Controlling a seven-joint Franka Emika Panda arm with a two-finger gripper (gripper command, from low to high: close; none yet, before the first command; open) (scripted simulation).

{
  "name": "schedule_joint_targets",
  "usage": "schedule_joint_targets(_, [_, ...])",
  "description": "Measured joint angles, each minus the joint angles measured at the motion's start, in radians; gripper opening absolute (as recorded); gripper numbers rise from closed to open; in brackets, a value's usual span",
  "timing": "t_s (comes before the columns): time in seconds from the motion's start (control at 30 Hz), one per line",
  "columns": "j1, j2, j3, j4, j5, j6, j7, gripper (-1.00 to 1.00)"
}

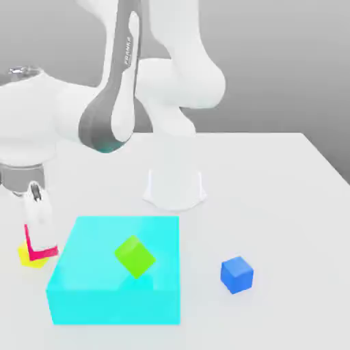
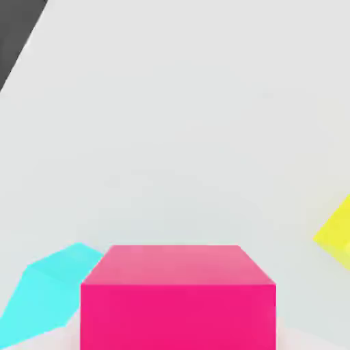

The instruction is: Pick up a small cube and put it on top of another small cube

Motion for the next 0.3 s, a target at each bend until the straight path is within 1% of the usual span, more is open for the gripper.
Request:
schedule_joint_targets(0.03, [-0.072,0.012,-0.008,-0.013,0.01,0.013,0.015,-1.0])
schedule_joint_targets(0.07, [-0.149,0.036,0.012,-0.019,0.021,0.036,0.019,-1.0])
schedule_joint_targets(0.13, [-0.097,0.1,0.063,-0.02,0.038,0.096,0.015,-1.0])
schedule_joint_targets(0.2, [-0.094,0.169,0.084,-0.018,0.056,0.162,0.004,-1.0])
schedule_joint_targets(0.23, [-0.095,0.188,0.089,-0.017,0.061,0.18,0.001,1.0])
schedule_joint_targets(0.3, [-0.095,0.188,0.089,-0.017,0.061,0.18,0.001,1.0])
